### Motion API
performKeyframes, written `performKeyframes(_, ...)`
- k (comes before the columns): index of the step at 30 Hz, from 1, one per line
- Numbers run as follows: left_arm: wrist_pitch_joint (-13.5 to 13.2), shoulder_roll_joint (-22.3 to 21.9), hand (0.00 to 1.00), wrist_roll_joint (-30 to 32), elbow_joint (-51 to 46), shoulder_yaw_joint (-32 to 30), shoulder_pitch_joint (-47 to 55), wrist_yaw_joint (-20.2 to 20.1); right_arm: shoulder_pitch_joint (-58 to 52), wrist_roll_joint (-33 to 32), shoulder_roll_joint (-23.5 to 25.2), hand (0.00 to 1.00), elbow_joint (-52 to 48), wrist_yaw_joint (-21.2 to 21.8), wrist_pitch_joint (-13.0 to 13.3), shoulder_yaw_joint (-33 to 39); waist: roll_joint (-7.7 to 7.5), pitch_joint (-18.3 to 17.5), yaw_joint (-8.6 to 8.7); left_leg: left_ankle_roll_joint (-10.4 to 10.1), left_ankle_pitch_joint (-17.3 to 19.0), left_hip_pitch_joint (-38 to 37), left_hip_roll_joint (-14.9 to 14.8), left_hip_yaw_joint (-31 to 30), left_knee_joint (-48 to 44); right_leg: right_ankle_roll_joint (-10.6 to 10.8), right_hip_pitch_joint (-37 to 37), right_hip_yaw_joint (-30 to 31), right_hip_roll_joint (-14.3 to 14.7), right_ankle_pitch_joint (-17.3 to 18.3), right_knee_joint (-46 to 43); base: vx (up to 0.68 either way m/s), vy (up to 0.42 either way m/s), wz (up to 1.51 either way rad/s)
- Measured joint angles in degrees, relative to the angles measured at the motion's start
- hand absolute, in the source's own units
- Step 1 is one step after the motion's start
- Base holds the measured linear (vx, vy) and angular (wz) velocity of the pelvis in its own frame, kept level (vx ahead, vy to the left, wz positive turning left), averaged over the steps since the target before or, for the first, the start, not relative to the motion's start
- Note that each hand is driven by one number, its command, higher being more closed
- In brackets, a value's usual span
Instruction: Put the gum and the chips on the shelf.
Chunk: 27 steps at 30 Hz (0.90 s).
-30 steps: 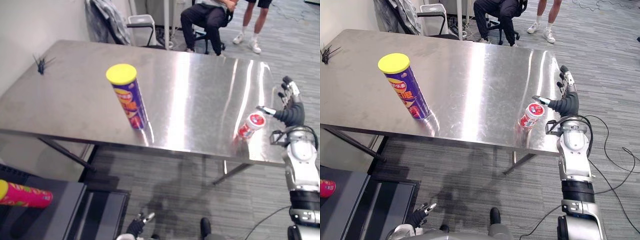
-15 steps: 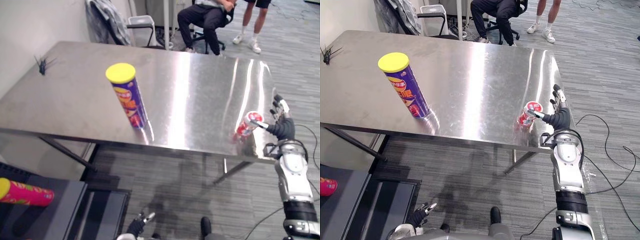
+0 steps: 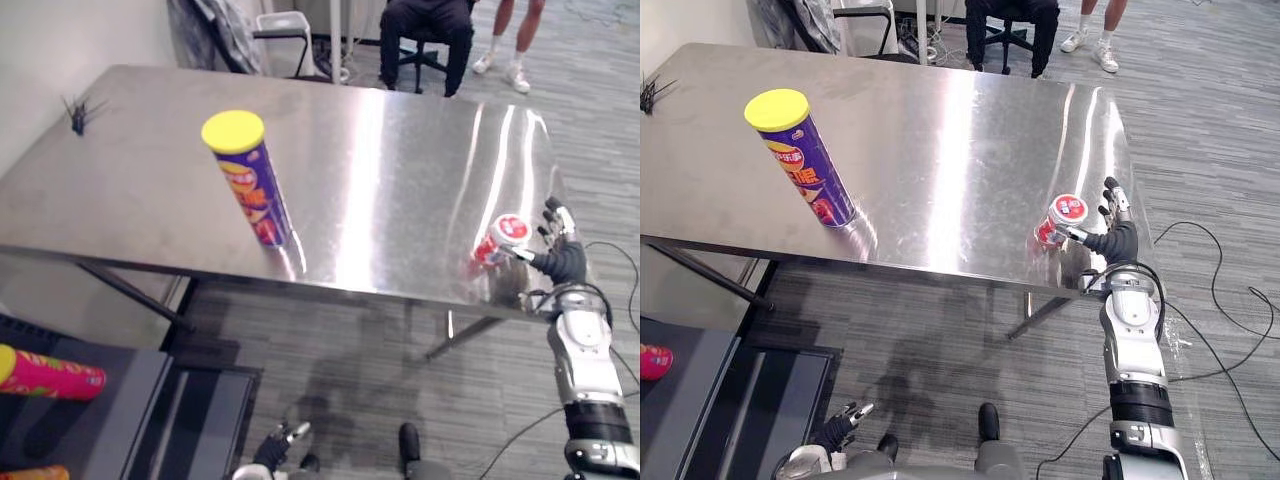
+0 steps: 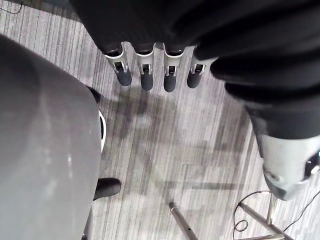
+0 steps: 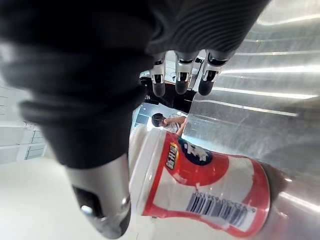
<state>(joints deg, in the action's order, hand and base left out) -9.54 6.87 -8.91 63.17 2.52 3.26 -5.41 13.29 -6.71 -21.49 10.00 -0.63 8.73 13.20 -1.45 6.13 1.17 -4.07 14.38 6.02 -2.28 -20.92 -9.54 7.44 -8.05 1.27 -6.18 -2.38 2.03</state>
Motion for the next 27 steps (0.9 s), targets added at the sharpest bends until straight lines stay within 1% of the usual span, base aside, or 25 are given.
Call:
performKeyframes(10,0.0,0.1,0.00,-0.1,0.0,0.0,-0.7,0.0,0.1,0.0,0.0,0.00,0.0,0.0,0.0,0.0,-0.23,1.1,-0.23,0.0,0.0,0.9,0.1,-0.3,-0.4,0.0,-0.7,-0.1,0.0,0.0,-0.1,0.00,0.001,0.01)
performKeyframes(12,0.0,0.0,0.00,-1.5,0.0,0.0,-0.9,0.1,0.1,0.0,0.0,0.00,0.0,0.0,0.0,0.0,-0.15,1.6,-0.23,0.0,0.0,0.9,0.0,-0.3,-0.6,0.0,-0.7,-0.1,0.0,0.0,-0.1,0.00,0.000,0.00)
performKeyframes(22,0.0,0.1,0.00,-2.1,-0.1,-0.1,-1.0,0.1,0.1,0.0,0.0,0.00,-0.1,0.0,0.0,0.0,-0.12,2.0,-0.37,0.0,0.0,1.9,0.1,-0.4,-0.5,0.0,-1.4,-0.1,0.0,0.0,-0.2,0.00,0.000,0.00)
performKeyframes(23,0.0,0.0,0.00,-2.1,-0.2,-0.1,-1.1,0.1,0.3,0.0,0.0,1.00,-0.1,0.0,0.0,-0.1,-0.08,2.1,-0.49,0.0,0.0,2.3,0.0,-0.4,-0.5,0.0,-1.9,0.0,0.0,0.0,-0.3,0.00,0.000,0.00)
performKeyframes(27,0.0,-0.1,0.00,-2.2,-0.4,-0.1,-1.3,0.1,0.9,0.0,0.0,1.00,-0.1,-0.1,0.0,-0.1,0.17,2.7,-0.76,0.0,0.0,2.3,-0.3,-0.4,-0.5,-0.1,-2.0,0.1,0.3,-0.1,-0.3,0.00,0.000,0.00)
